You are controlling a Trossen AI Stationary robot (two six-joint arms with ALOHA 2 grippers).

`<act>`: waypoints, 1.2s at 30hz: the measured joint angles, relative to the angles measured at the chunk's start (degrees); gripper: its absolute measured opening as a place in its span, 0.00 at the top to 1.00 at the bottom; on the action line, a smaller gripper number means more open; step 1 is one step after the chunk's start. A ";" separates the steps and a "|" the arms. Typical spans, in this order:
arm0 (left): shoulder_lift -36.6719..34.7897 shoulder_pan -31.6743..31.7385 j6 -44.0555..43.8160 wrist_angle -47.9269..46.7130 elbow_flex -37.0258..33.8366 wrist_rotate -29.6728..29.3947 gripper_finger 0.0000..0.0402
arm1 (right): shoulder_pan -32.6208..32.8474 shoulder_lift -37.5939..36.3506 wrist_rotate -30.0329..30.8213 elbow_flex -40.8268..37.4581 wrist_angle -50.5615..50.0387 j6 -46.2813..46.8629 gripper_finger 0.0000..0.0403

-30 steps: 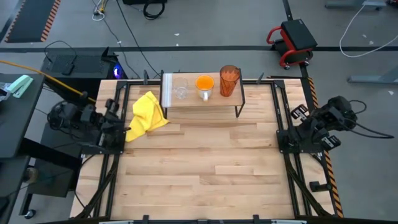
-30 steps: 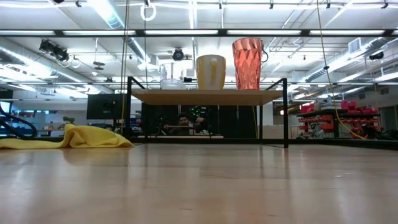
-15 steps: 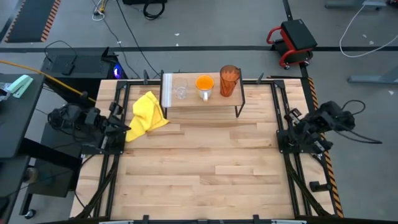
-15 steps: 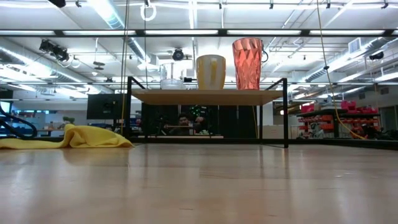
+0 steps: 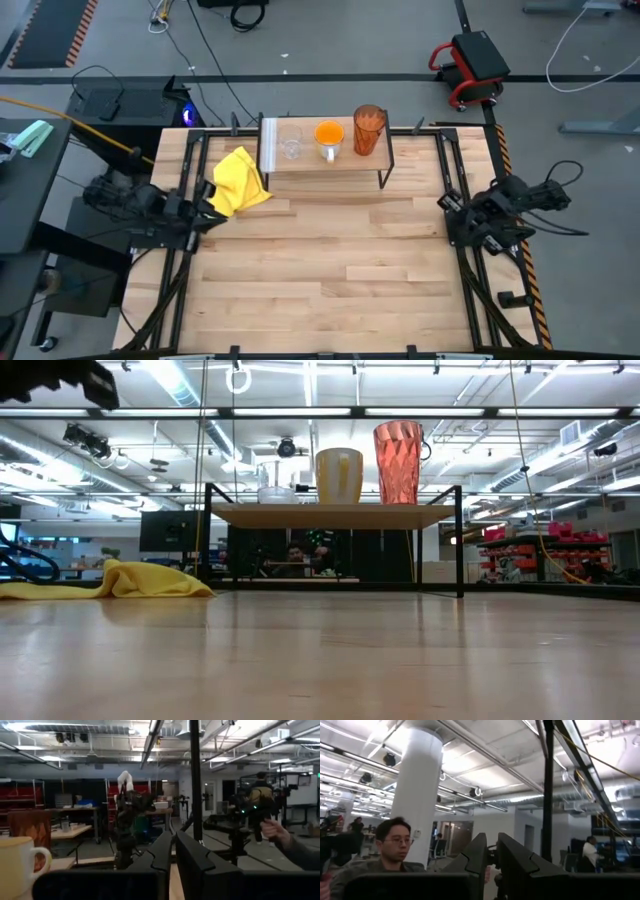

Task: Stack small to large cups/mugs on shelf
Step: Return to Home Position

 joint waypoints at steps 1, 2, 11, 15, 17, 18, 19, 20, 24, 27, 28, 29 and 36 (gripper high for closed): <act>-0.01 0.04 -0.17 0.81 -0.93 -0.42 0.92 | 0.00 0.00 0.61 -0.56 0.07 0.06 0.86; -0.01 0.06 -0.46 1.26 -2.02 -1.02 0.93 | 0.00 0.00 1.26 -1.08 0.16 0.07 0.86; 0.11 0.98 -1.39 1.66 -5.58 -3.91 0.90 | 0.00 0.00 3.93 -4.59 0.02 0.15 0.86; 0.10 1.59 -1.62 -0.75 -5.58 -3.99 0.90 | -0.01 0.05 4.32 -5.66 -3.15 -0.28 0.86; 0.10 1.83 -1.92 -2.94 -5.58 -4.54 0.91 | -0.02 0.07 5.21 -5.66 -5.34 -1.30 0.86; 0.10 1.83 -2.12 -3.94 -5.58 -5.12 0.91 | -0.04 0.07 5.76 -5.66 -6.29 -1.83 0.86; 0.12 1.83 -2.42 -4.82 -5.58 -5.88 0.91 | -0.04 0.07 6.16 -5.66 -7.25 -2.43 0.86; 0.10 1.83 -2.63 -5.82 -5.56 -6.55 0.92 | -0.04 0.09 6.29 -5.66 -7.79 -2.93 0.86; 0.11 1.83 -2.01 -10.07 -5.57 -7.62 0.93 | -0.04 0.07 6.29 -5.63 -9.33 -4.94 0.86; 0.12 1.83 0.03 -13.59 -5.55 -7.64 0.93 | -0.02 0.07 6.29 -5.63 -11.09 -7.52 0.86; 0.12 1.83 0.85 -14.62 -5.55 -7.61 0.93 | -0.02 0.07 6.29 -5.63 -12.35 -8.60 0.86; 0.10 1.83 1.38 -15.54 -5.55 -7.63 0.92 | -0.02 0.07 6.29 -5.63 -13.69 -9.88 0.86; 0.45 1.83 3.51 -17.45 -5.31 -7.59 0.90 | -0.02 0.09 6.31 -5.63 -21.76 -13.17 0.86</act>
